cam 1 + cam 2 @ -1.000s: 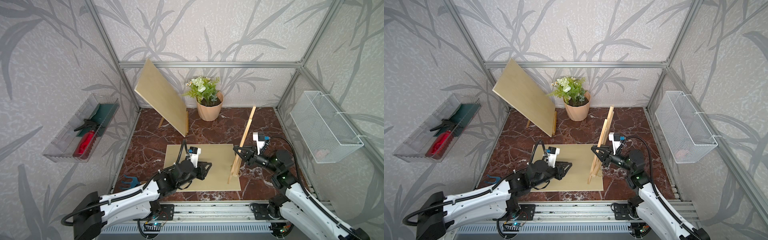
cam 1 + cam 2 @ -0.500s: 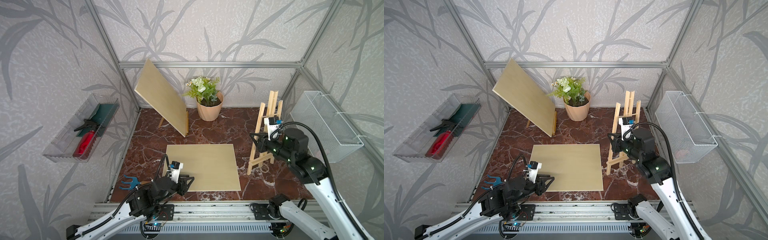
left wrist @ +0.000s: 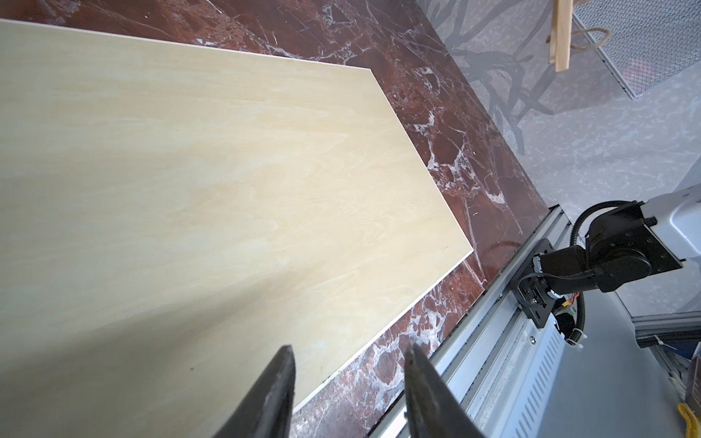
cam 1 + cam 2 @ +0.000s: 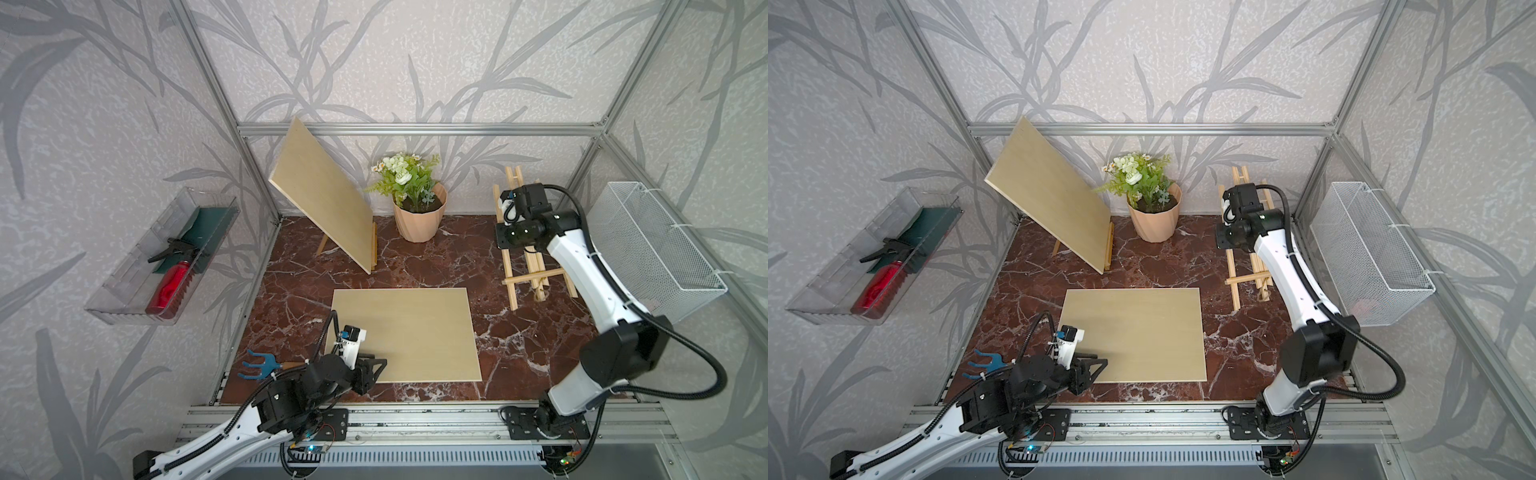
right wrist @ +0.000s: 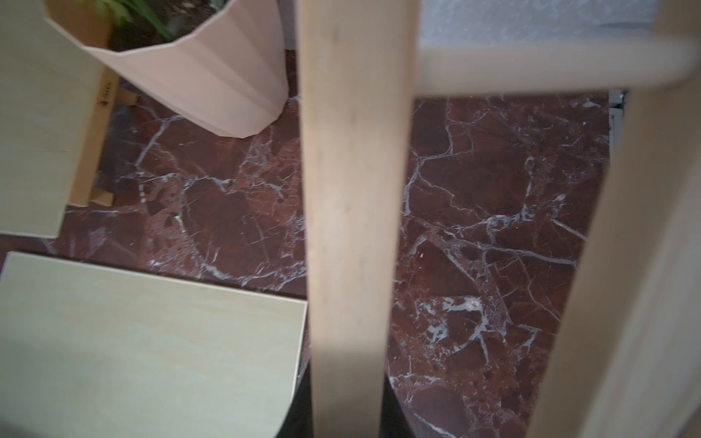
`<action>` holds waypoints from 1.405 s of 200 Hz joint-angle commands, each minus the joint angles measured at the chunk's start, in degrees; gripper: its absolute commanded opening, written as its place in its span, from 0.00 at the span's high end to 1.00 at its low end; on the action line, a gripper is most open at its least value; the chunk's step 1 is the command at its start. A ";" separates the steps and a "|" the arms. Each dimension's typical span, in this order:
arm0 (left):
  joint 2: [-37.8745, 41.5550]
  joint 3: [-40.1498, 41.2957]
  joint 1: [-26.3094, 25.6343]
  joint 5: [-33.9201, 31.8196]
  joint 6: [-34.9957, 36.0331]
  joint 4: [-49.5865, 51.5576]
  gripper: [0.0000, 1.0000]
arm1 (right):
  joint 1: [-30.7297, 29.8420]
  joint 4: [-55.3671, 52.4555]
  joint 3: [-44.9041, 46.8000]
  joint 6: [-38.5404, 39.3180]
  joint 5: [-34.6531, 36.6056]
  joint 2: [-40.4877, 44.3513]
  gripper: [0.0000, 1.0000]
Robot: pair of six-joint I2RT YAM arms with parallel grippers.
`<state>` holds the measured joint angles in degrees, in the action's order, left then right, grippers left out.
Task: Disassemble the easel
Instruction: Place the easel at the corner of the board.
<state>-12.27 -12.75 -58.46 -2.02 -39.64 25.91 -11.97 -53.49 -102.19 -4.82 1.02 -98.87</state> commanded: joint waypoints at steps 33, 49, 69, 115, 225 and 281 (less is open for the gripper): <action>2.27 -0.94 -0.16 -3.35 0.67 3.51 0.53 | 0.38 -7.85 -19.62 5.54 8.33 -22.69 1.00; 3.50 -0.82 -0.12 -4.41 0.62 4.13 0.53 | 0.04 -6.57 -21.94 5.73 8.33 -25.12 1.00; 4.55 -0.77 -0.12 -5.06 0.70 4.58 0.52 | -0.76 -13.51 -31.11 5.50 9.92 -29.32 1.00; 4.28 -0.14 -0.06 -5.40 0.21 3.81 0.52 | -4.37 -11.15 -27.25 1.56 11.53 -27.60 1.00; 3.80 0.64 -0.06 -5.46 -0.11 2.54 0.52 | -2.87 7.82 -9.50 -8.76 12.06 -32.28 1.00; 1.48 0.79 -0.03 -4.39 0.32 0.48 0.52 | 1.09 4.62 -19.55 -6.36 11.42 -40.38 1.00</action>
<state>-10.22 -12.56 -58.46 -6.02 -39.59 27.64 -12.19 -47.92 -115.59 -12.49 10.85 -136.57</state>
